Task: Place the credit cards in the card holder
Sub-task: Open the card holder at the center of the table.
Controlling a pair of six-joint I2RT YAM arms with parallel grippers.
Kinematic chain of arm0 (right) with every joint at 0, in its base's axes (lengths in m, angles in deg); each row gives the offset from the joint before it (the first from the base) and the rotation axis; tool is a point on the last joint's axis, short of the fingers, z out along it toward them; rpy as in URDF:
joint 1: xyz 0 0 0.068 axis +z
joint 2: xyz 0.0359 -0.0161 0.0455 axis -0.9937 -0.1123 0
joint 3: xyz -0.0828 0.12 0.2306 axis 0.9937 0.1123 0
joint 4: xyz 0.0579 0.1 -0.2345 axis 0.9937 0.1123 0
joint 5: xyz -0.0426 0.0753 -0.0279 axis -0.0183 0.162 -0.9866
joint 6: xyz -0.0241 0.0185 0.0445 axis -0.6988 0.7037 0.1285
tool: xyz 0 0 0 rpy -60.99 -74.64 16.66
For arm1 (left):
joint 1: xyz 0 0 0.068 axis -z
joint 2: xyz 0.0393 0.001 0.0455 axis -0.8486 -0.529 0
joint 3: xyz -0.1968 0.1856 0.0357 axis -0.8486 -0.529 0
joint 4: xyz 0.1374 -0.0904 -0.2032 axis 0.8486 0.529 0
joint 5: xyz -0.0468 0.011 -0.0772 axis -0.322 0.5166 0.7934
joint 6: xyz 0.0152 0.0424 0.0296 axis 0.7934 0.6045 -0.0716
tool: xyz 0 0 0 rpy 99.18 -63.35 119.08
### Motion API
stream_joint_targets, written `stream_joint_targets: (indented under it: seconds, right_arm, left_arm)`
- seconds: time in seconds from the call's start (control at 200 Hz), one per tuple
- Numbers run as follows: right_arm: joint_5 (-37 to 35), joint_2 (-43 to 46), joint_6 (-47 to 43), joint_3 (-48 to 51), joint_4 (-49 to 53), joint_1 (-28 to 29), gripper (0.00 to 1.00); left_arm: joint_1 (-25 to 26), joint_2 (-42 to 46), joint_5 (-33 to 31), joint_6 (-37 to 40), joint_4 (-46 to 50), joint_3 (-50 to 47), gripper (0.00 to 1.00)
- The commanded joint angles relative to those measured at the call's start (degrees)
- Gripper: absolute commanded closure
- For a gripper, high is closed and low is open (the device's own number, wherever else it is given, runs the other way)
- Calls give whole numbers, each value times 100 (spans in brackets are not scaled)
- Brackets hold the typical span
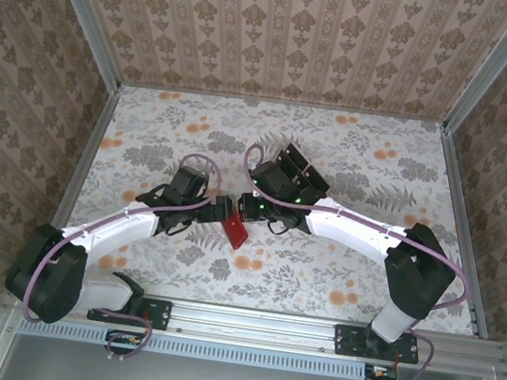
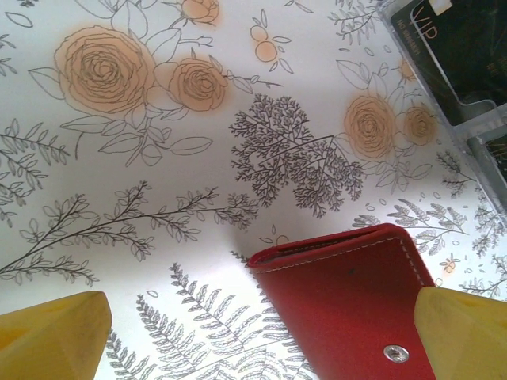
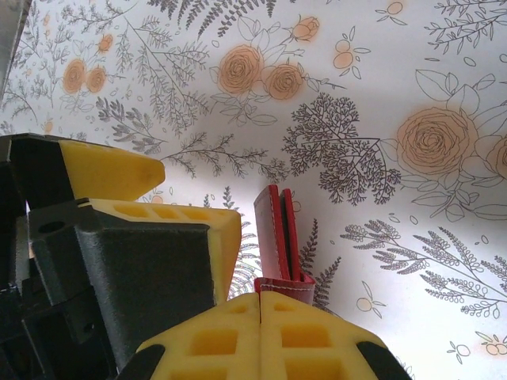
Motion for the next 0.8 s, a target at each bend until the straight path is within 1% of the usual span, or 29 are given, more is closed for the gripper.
stream_joint_targets:
  seconds: [0.0, 0.315, 0.795]
  right_arm:
    - [131, 177, 125, 121, -113, -19, 100]
    - [208, 182, 179, 139, -171, -22, 100]
    - [250, 265, 225, 169, -203, -19, 100]
  left_arm:
    - [-19, -38, 146, -153, -199, -26, 0]
    - [35, -30, 139, -316, -331, 48, 0]
    - [147, -445, 111, -561, -685, 93, 0]
